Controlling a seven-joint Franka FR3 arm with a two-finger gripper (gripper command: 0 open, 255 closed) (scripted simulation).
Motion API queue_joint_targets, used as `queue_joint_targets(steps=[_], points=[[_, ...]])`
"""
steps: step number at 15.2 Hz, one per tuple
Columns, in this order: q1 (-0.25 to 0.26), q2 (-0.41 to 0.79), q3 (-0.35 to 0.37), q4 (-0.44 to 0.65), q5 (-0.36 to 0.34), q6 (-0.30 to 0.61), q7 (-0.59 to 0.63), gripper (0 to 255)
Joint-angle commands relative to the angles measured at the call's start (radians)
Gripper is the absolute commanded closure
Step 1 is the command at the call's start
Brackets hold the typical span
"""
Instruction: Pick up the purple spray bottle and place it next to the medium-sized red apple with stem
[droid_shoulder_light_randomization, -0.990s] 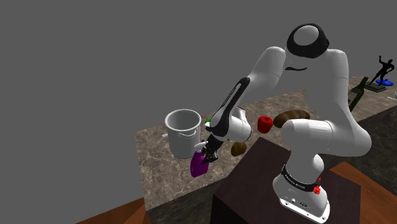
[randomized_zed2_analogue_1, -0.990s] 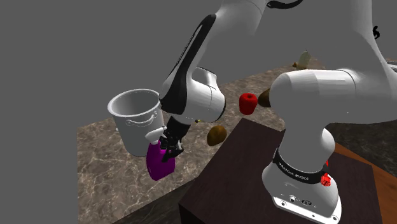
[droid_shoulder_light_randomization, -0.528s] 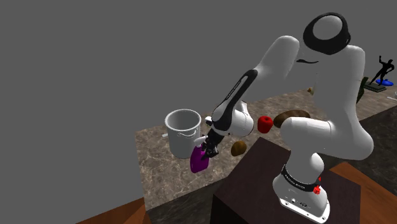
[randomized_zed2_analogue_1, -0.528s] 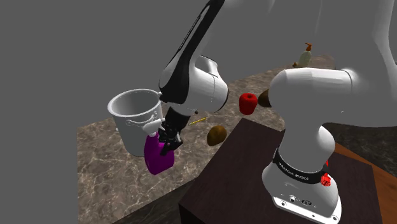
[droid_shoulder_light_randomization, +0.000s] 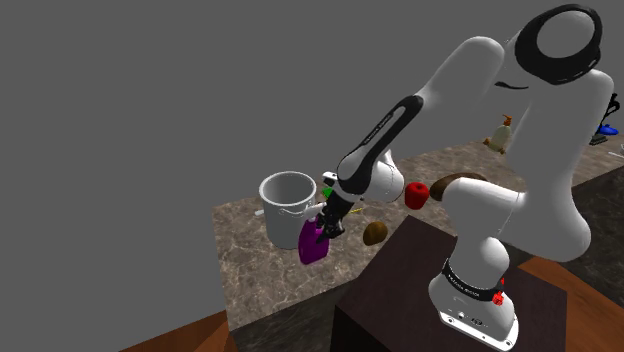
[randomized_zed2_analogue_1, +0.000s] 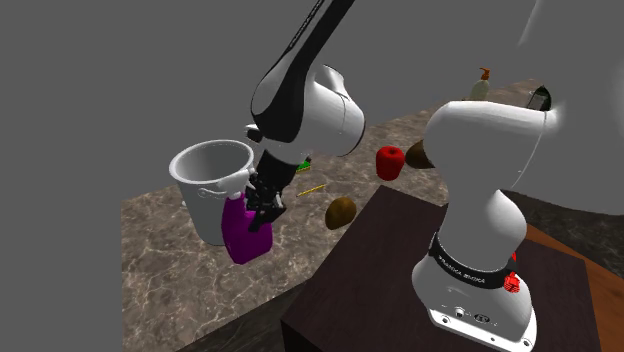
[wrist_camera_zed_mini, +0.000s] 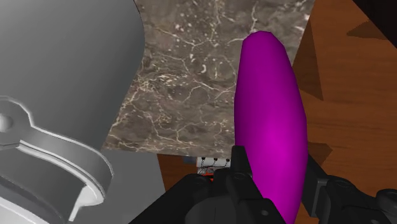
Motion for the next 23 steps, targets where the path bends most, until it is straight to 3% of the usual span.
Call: queue_joint_targets(steps=[1,6,11,17,23], points=[[-0.118,0.017,0.12,-0.007,-0.014,-0.042,0.034,255],[-0.389,0.014,0.379,-0.019,-0.106,-0.132,0.148,255],[-0.587,-0.029,0.56,-0.023,-0.217,-0.216,0.267,255],[-0.739,-0.094,0.698,-0.011,-0.321,-0.316,0.382,255],[-0.833,-0.159,0.785,0.014,-0.391,-0.415,0.468,255]])
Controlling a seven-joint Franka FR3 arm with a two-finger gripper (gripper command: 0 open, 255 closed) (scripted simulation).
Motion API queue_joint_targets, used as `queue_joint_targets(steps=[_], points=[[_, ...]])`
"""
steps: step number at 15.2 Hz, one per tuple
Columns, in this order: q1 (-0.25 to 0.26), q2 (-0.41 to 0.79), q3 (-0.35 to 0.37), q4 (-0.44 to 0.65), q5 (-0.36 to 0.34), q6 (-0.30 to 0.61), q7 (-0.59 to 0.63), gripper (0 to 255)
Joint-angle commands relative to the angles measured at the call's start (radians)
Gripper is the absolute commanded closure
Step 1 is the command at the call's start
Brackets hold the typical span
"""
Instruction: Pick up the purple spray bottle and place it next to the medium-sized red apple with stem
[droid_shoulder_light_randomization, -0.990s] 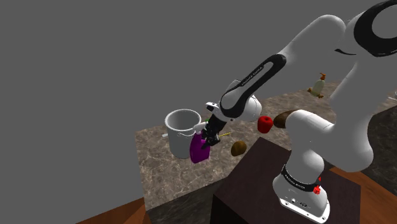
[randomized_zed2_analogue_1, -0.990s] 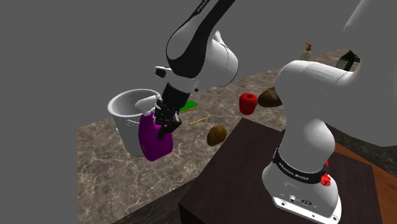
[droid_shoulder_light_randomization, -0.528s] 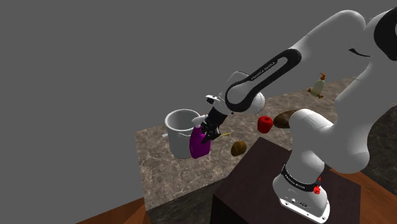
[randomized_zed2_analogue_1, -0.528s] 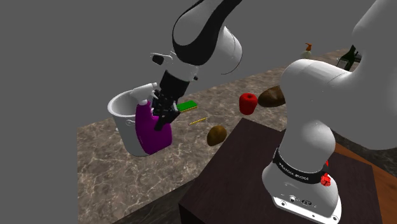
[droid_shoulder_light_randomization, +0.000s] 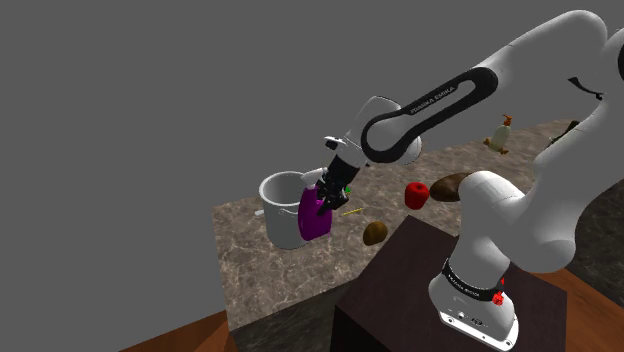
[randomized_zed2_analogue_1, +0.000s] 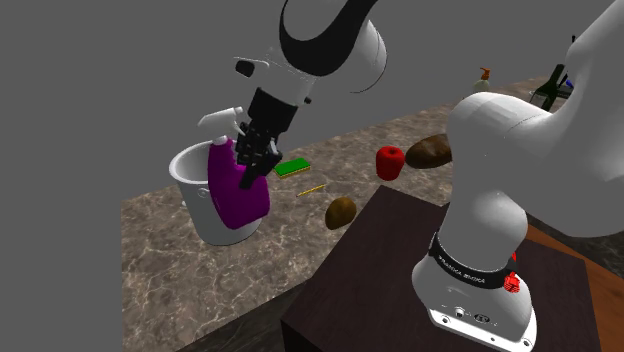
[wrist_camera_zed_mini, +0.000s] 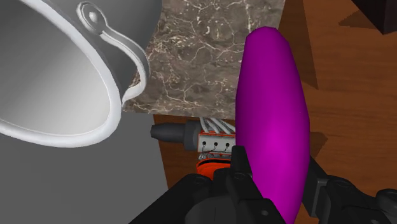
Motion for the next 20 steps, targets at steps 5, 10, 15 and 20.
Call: queue_joint_targets(steps=[5,10,15,20], points=[[-0.068,-0.062,0.067,0.036,-0.054,-0.103,0.073,255],[-0.102,-0.102,0.105,0.073,-0.083,-0.18,0.12,255],[-0.124,-0.135,0.135,0.115,-0.103,-0.255,0.159,255],[-0.182,-0.217,0.132,0.108,-0.143,-0.34,0.158,255]])
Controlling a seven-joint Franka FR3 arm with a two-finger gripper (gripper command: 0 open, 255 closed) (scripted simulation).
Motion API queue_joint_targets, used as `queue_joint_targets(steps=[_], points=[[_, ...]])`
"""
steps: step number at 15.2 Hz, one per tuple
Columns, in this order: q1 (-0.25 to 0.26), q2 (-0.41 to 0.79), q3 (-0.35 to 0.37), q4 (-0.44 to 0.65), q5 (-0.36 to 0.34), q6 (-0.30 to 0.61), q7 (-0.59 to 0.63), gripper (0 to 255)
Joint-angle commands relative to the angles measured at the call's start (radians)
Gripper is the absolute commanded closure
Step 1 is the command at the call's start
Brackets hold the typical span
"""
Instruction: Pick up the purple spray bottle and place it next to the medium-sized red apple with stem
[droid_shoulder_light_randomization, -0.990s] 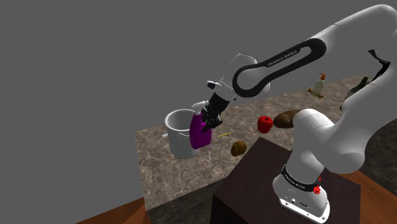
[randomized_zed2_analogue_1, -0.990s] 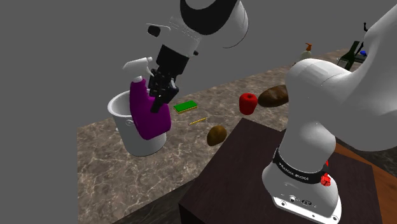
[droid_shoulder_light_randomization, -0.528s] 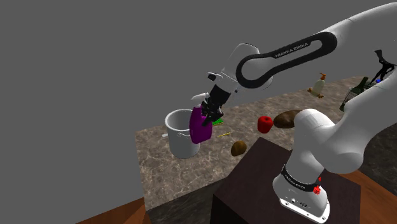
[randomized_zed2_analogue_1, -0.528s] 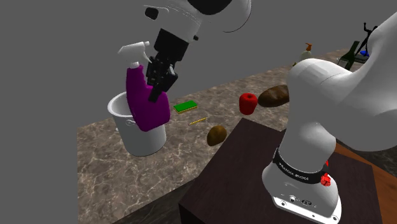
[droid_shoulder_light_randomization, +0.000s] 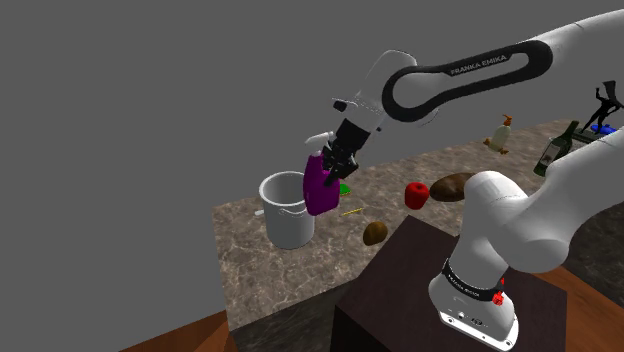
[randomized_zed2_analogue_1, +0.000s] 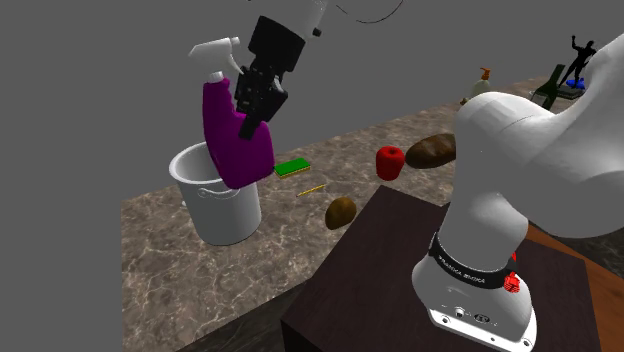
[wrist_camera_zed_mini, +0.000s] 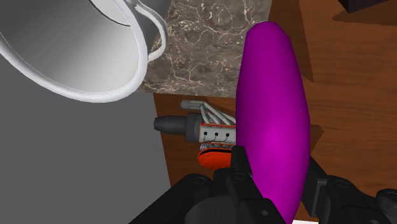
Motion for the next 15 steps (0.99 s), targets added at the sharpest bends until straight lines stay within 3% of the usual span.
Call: queue_joint_targets(steps=[1,8,15], points=[[-0.044,-0.059,-0.017,-0.026,-0.029,-0.044,-0.02,255],[-0.228,-0.258,-0.106,-0.082,-0.144,-0.243,-0.123,255],[-0.395,-0.375,-0.231,-0.058,-0.26,-0.447,-0.257,255]])
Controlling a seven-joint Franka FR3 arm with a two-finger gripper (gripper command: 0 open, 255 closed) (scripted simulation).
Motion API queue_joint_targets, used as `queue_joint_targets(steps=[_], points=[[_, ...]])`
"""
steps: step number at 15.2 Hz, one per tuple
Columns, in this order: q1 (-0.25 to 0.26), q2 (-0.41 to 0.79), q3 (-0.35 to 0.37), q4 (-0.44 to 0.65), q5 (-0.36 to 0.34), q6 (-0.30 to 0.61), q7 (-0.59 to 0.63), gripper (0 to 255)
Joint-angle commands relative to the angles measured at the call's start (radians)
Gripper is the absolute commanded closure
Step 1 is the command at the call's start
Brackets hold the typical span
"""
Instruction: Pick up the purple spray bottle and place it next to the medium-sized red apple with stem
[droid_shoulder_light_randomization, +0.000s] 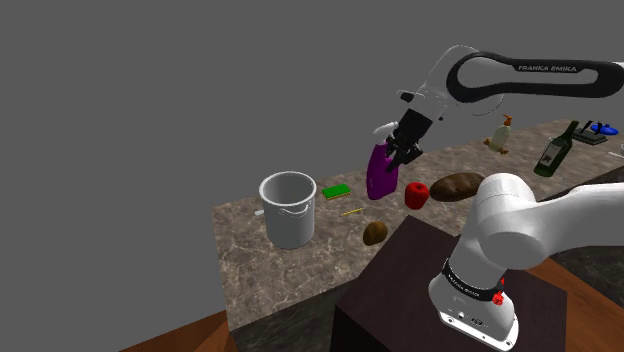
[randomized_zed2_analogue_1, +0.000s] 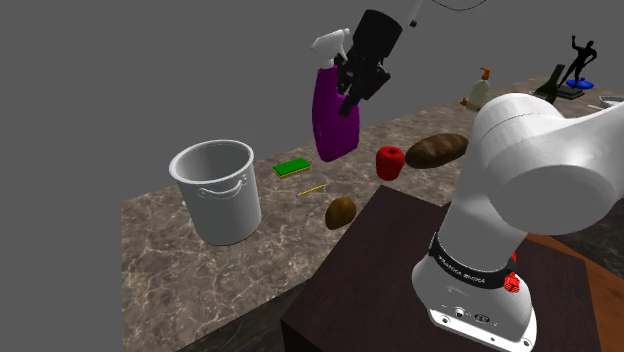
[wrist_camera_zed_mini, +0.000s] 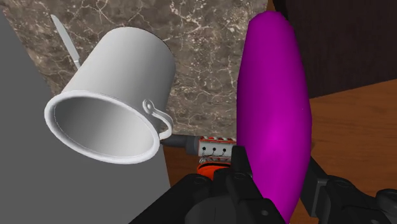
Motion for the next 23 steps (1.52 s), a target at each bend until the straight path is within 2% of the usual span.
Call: queue_joint_targets(steps=[1,7,12,17,23], points=[[-0.044,-0.023,-0.039,0.017,-0.034,-0.059,-0.042,255],[-0.134,-0.044,-0.159,0.103,-0.129,-0.202,-0.17,255],[-0.167,-0.028,-0.261,0.208,-0.201,-0.3,-0.277,255],[-0.164,0.004,-0.363,0.337,-0.264,-0.384,-0.38,255],[-0.12,0.045,-0.476,0.502,-0.324,-0.464,-0.489,255]])
